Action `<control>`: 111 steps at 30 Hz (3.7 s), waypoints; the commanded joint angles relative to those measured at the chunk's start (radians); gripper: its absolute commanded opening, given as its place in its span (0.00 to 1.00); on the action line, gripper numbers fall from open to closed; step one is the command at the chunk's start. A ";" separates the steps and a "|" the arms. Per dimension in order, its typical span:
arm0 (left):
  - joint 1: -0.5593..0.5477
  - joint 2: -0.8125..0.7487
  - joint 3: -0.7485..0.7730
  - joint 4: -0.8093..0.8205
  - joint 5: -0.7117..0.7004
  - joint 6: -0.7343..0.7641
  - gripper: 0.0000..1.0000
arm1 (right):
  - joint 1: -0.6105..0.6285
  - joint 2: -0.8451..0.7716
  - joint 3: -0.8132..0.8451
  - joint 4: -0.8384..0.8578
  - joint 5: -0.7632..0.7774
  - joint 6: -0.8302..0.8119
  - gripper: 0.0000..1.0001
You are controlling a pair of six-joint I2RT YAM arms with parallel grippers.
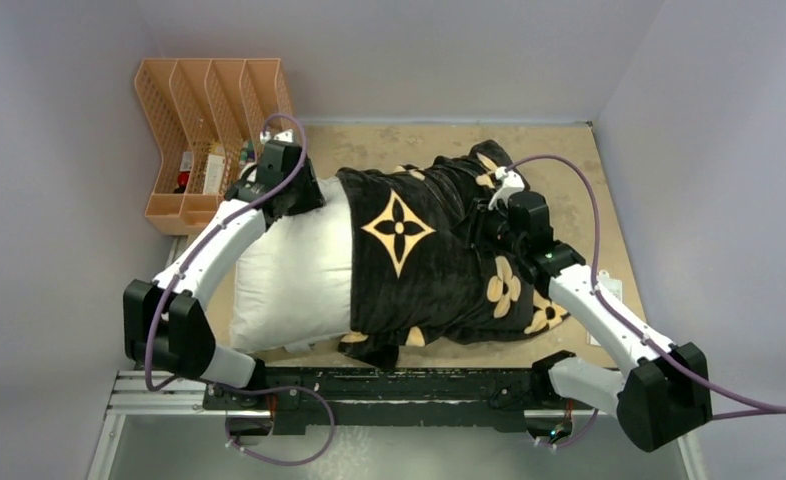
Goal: Remove the pillowcase from the pillow
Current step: Remove the pillow from the pillowcase.
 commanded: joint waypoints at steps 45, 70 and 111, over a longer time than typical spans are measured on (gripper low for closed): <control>-0.054 -0.599 -0.506 0.069 0.253 0.031 0.00 | -0.466 0.473 0.872 -0.346 0.249 0.023 0.00; -0.066 -0.604 -0.515 0.071 0.229 0.026 0.00 | -0.645 0.516 0.867 -0.421 -0.254 -0.003 0.09; -0.098 -0.636 -0.523 0.070 0.202 0.018 0.00 | 0.301 0.825 1.233 -0.790 0.358 -0.405 0.10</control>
